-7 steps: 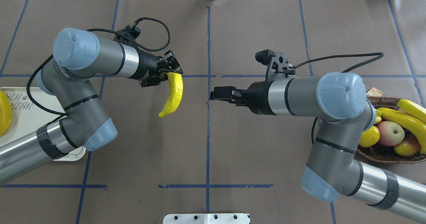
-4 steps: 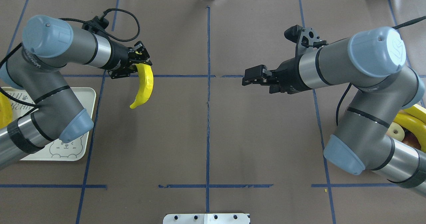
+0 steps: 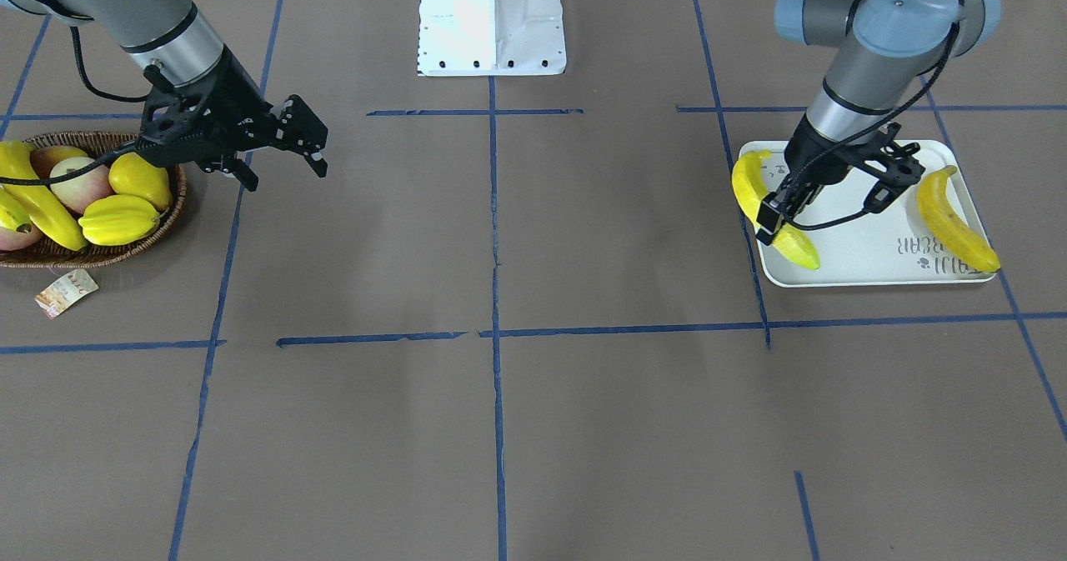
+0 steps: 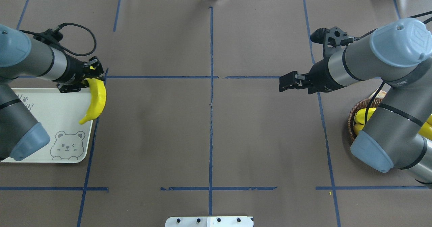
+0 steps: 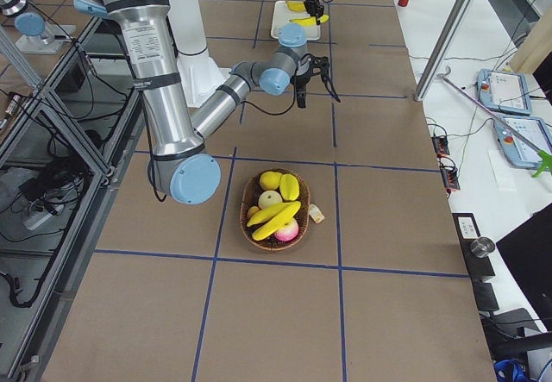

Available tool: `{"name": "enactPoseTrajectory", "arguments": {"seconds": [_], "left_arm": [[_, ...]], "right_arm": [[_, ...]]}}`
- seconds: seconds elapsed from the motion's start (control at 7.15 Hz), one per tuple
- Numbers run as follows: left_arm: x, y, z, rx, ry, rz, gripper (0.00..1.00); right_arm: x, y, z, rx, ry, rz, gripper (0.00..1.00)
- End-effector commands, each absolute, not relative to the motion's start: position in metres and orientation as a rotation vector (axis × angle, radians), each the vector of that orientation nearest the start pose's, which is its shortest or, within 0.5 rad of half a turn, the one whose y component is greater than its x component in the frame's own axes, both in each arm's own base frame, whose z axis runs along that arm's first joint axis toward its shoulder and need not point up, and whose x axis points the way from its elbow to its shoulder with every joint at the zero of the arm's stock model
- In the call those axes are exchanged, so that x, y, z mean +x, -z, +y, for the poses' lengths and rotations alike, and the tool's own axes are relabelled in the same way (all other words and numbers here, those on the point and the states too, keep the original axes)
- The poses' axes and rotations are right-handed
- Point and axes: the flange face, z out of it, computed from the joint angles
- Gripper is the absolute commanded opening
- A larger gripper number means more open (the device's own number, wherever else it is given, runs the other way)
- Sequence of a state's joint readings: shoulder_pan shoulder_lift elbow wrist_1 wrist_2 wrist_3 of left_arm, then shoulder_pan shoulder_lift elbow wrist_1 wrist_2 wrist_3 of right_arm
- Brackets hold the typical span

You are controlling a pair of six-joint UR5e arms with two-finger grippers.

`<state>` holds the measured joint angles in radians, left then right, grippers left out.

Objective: Transfer all bananas from basket to plate

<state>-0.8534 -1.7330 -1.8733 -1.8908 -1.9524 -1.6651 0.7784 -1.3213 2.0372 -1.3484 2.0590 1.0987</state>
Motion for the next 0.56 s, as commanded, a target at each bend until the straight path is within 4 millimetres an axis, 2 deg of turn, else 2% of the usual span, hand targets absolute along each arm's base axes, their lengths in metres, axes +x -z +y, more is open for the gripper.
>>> {"name": "enactPoseTrajectory", "arguments": {"seconds": [0.0, 0.14, 0.28, 0.42], "left_arm": [[0.238, -0.470, -0.474, -0.062, 0.821, 0.789, 0.01], [0.224, -0.494, -0.464, -0.069, 0.839, 0.772, 0.01], [0.215, -0.527, -0.451, -0.072, 0.845, 0.765, 0.01], [0.213, -0.556, -0.453, -0.064, 0.855, 0.771, 0.02]], "right_arm": [[-0.303, -0.296, -0.436, 0.154, -0.040, -1.009, 1.00], [-0.304, -0.297, -0.436, 0.152, -0.038, -1.008, 1.00], [-0.306, -0.297, -0.436, 0.153, -0.038, -1.007, 1.00], [-0.306, -0.296, -0.437, 0.154, -0.038, -1.008, 1.00]]}}
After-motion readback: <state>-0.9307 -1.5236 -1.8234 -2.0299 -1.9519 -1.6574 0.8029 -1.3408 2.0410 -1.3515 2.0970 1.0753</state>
